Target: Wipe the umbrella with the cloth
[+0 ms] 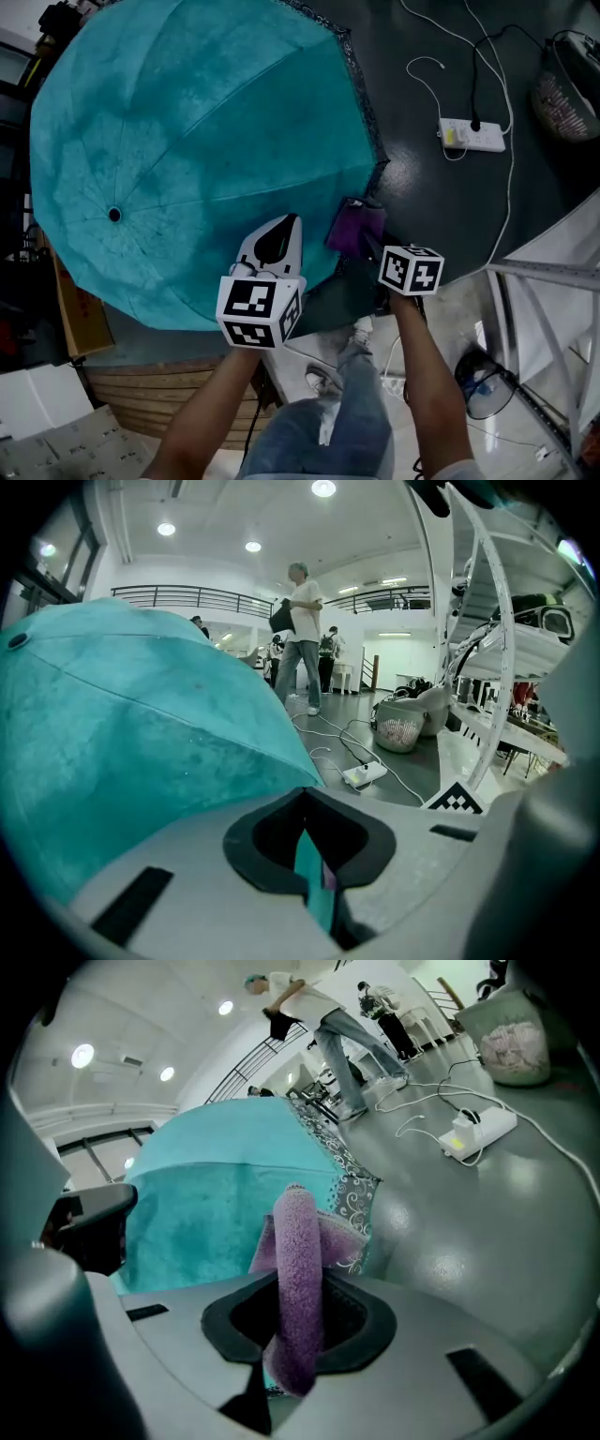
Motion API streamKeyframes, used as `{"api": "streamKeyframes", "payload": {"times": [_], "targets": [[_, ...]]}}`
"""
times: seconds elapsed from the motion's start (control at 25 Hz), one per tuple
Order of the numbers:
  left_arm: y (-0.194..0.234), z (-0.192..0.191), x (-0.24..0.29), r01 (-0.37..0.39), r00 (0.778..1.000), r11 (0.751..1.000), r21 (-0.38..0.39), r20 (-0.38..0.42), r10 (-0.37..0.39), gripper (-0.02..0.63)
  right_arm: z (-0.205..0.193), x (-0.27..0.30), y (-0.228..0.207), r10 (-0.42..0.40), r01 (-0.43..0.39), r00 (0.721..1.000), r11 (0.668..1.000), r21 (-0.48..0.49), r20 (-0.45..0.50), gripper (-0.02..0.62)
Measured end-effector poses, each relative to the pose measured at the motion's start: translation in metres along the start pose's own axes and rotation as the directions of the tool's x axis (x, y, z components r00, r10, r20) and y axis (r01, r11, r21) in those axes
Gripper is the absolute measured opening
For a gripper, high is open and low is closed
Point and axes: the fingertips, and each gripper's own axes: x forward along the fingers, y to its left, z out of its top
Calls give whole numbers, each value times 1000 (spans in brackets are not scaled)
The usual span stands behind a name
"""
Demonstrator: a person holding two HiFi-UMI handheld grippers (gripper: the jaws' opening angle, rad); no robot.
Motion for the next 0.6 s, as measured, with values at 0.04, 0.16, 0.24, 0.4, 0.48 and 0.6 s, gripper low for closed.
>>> {"api": "streamKeyframes", "payload": {"times": [0.04,0.16,0.24,0.4,0.48,0.6], "targets": [[2,1,0,-6,1000,1000,-10,-4,6,6,5,-6,4,8,-8,1000,1000,-5,1,78],[9,8,-7,-22,1000,999,-37,-10,22,5,23,-27,29,56,-56,998,998,-19,15,78],[14,16,-14,-35,999,998,-56,-4,35,6,36,-41,53,96,-95,995,994,-44,20,78],[26,27,-35,-62,998,994,-91,8,63,5,56,-64,112,189,-187,982,976,-113,12,78],[39,34,-48,-88,996,990,-111,23,91,6,70,-73,146,250,-245,968,958,-150,15,78],[61,44,-74,-124,991,983,-135,42,131,5,89,-83,203,342,-331,939,926,-179,33,78]]}}
